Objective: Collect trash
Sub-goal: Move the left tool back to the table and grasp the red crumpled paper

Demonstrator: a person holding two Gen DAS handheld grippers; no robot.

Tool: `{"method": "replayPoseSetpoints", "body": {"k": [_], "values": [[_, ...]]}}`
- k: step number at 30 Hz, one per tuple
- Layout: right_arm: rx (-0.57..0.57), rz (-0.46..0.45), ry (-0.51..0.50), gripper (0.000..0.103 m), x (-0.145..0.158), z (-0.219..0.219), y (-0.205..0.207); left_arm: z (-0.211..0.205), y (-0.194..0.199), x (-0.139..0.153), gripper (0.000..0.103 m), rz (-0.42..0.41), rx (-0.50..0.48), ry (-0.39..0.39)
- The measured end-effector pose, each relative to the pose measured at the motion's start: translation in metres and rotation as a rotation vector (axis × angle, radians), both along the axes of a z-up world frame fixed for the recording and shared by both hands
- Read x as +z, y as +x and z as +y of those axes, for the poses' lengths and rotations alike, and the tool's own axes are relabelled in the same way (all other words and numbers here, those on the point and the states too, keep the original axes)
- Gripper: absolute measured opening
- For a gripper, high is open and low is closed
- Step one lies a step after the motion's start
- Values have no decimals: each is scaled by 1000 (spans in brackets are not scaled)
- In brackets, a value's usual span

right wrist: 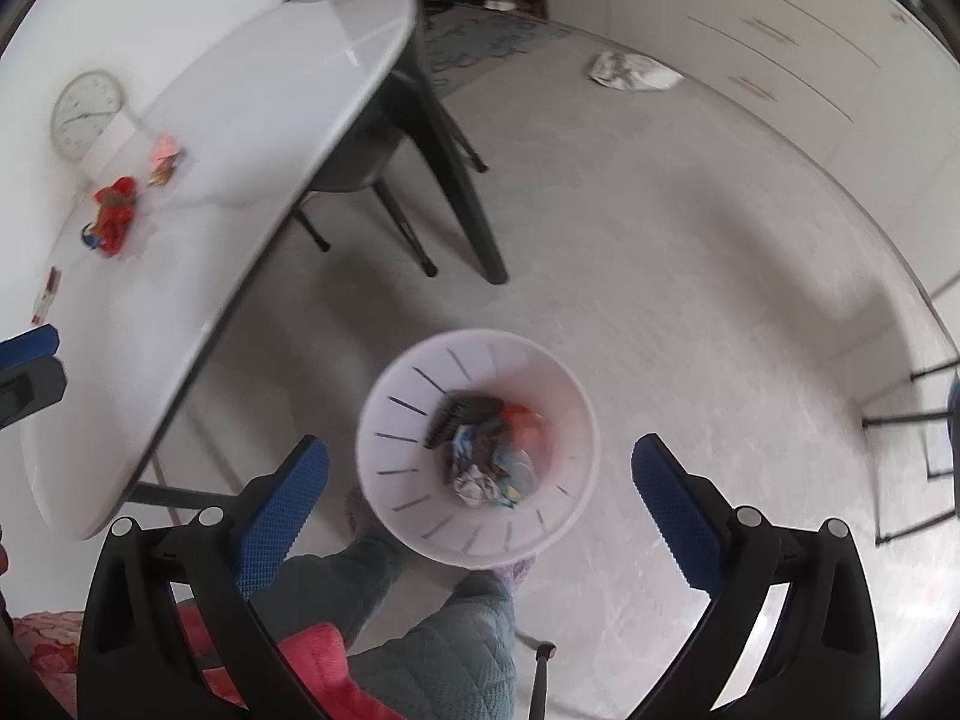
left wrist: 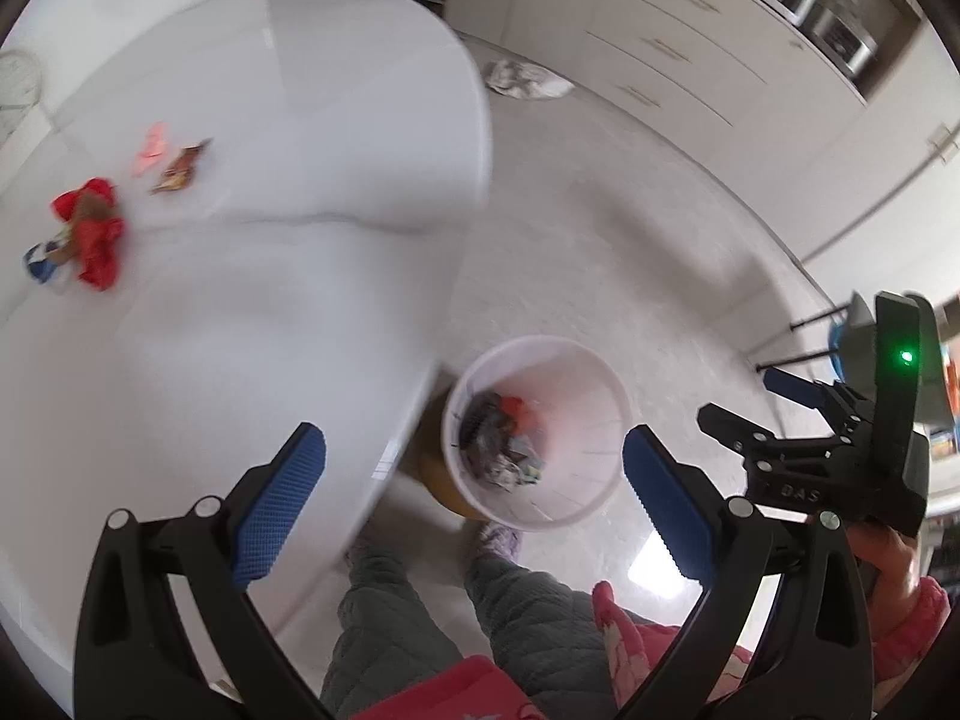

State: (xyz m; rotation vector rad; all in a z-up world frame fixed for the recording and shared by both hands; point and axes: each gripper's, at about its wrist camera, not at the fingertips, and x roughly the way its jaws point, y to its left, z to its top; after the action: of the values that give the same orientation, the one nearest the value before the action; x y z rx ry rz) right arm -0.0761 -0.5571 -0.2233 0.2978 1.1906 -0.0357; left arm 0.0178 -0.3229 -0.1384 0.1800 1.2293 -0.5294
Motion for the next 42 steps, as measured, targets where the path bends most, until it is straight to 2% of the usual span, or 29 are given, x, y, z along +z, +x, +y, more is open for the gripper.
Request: {"method": "replayPoseSetpoints", "body": {"k": [6,12,15,20,25,27,32,33,39,40,42], "values": [[73,-45,6,100,18,37,35,59,36,7,95,-46,161,10],[126,-86,27,100,34,81,78,123,78,6,95,-48,314,4],[143,-81,51,100,40,101,100,149,98,2,95,-59,349,11],[189,-94,59,100,46,135,138,175,135,-10,95,-123,366,60],[225,-92,59,100,47,162,171,190,186,-39,94,-135,368,111],[234,-81,62,100,46,169,183,192,201,-51,87,-111,366,119],[262,-59,64,100,44,184,207,192,230,-73,82,-70,380,110],[271,-55,68,100,44,186,212,192,236,-77,77,-61,382,108],[307,-49,66,100,44,201,238,192,253,-91,57,-6,392,95],[314,-47,68,100,44,204,243,192,254,-91,56,-13,396,101],[320,-37,66,100,43,209,253,192,259,-91,46,-22,381,114]]}}
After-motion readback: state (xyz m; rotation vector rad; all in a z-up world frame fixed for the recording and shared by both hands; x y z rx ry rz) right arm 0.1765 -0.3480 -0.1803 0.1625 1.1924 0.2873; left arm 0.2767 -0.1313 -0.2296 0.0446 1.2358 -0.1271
